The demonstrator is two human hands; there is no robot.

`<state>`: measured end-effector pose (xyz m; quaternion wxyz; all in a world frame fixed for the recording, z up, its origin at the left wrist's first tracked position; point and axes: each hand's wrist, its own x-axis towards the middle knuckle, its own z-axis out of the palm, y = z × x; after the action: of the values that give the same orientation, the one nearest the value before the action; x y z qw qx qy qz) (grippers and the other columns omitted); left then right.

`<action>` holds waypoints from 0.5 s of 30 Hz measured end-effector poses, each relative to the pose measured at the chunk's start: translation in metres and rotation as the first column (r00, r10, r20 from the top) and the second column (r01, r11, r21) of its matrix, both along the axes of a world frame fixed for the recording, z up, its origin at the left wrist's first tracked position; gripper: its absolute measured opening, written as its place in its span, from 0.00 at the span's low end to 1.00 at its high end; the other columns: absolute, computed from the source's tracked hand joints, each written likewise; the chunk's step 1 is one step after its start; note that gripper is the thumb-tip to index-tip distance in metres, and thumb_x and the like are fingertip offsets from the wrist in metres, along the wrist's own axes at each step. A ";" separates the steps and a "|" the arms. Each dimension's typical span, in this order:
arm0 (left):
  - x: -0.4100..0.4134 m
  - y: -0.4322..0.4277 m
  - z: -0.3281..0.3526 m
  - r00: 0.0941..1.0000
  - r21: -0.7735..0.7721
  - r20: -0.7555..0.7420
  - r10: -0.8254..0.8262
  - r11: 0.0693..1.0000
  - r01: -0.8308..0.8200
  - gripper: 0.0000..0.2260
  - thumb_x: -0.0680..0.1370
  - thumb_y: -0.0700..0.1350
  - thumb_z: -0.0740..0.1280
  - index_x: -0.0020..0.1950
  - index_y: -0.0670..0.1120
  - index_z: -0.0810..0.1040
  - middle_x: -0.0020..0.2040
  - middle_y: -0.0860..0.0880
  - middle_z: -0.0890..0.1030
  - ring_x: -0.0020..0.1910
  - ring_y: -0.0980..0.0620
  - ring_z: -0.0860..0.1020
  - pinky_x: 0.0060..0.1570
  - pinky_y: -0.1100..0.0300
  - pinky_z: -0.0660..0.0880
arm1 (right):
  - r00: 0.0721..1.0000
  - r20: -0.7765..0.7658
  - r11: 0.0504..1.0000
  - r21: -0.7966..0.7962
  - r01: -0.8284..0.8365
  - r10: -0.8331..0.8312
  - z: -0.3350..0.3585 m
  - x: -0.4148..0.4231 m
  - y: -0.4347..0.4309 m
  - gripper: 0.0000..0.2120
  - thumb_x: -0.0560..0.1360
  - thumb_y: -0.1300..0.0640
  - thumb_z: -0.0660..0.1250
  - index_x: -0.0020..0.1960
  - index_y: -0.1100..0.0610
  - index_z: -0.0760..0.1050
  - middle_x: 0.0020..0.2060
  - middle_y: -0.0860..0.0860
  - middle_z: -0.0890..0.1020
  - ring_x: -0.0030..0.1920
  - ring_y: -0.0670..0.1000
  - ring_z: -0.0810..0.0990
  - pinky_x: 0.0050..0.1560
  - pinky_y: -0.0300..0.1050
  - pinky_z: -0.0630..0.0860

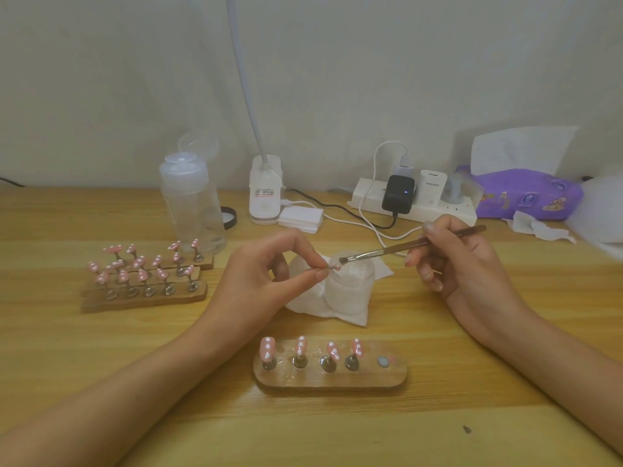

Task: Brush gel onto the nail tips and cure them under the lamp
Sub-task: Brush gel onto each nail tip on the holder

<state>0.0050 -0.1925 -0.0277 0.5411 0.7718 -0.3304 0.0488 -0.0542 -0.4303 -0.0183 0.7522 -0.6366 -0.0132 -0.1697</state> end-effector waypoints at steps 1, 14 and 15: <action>0.000 0.000 0.000 1.000 -0.001 0.000 -0.001 1.000 0.001 0.04 0.73 0.43 0.75 0.41 0.50 0.82 0.43 0.57 0.83 0.27 0.59 0.68 0.34 0.73 0.67 | 1.000 0.006 1.000 -0.002 -0.003 0.003 0.000 0.000 0.000 0.12 0.74 0.49 0.66 0.32 0.47 0.73 0.30 0.53 0.82 0.25 0.46 0.72 0.24 0.34 0.66; 0.002 0.000 -0.001 1.000 -0.009 -0.005 -0.009 1.000 0.009 0.04 0.72 0.44 0.75 0.41 0.51 0.82 0.42 0.50 0.83 0.27 0.59 0.68 0.34 0.73 0.67 | 1.000 -0.008 1.000 -0.027 0.016 -0.016 0.002 -0.001 0.004 0.11 0.73 0.49 0.66 0.33 0.48 0.73 0.30 0.55 0.82 0.24 0.47 0.72 0.22 0.34 0.65; 0.001 0.000 -0.002 1.000 -0.008 -0.004 -0.010 1.000 0.010 0.04 0.72 0.44 0.75 0.41 0.51 0.82 0.41 0.51 0.83 0.27 0.59 0.68 0.34 0.73 0.67 | 1.000 -0.005 0.999 -0.019 0.026 -0.027 0.002 -0.001 0.003 0.11 0.73 0.50 0.66 0.32 0.48 0.73 0.30 0.55 0.82 0.24 0.46 0.72 0.22 0.34 0.65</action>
<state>0.0064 -0.1922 -0.0292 0.5450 0.7681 -0.3330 0.0461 -0.0554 -0.4271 -0.0166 0.7437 -0.6443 -0.0046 -0.1780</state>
